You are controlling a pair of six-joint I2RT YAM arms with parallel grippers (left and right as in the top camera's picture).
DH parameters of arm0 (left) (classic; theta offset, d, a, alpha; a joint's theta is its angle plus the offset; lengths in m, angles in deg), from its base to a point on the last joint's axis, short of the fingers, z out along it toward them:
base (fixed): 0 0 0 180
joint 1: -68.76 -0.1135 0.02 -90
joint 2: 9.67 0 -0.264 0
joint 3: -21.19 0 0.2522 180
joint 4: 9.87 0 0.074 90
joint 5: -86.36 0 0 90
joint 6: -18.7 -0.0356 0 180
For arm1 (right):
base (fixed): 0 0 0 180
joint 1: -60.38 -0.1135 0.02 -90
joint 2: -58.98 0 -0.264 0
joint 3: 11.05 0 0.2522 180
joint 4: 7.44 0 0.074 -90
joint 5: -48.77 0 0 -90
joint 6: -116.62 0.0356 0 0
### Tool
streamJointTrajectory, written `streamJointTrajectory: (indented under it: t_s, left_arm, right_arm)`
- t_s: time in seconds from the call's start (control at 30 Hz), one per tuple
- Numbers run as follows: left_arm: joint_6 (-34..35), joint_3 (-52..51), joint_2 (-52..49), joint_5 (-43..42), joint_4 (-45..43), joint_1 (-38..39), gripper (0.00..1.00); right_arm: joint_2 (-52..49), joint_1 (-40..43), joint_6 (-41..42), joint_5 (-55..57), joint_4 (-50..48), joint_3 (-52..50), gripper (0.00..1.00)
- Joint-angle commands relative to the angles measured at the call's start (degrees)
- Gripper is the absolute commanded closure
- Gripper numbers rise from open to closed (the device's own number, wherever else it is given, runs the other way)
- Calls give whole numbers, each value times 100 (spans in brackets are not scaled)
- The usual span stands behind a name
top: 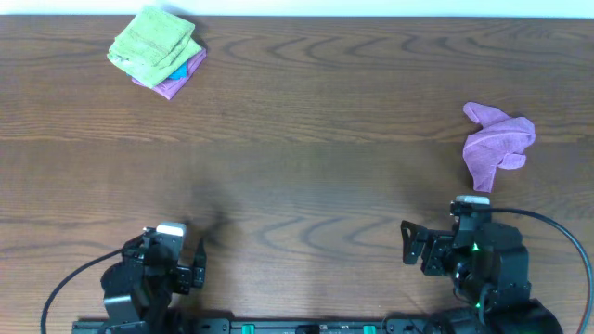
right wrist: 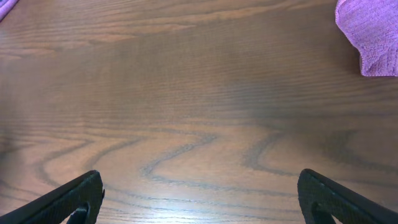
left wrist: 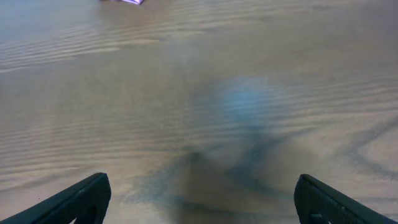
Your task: Fold the cloth
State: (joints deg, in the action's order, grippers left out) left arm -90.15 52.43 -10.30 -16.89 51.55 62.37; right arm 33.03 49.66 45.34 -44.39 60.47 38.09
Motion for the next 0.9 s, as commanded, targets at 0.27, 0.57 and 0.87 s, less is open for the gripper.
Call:
streamJointTrajectory:
  t_s: [0.27,0.57,0.87]
  left_arm:
    - [-350,-415,42,42,-13,96,5]
    - [-391,-654,42,125,-11,96,5]
    - [-387,-682,42,184,-11,96,5]
  right_arm:
    - [31,26,55,-9,-9,-20,1]
    - [31,26,55,-7,-9,-20,1]
    - [31,26,55,-7,-9,-20,1]
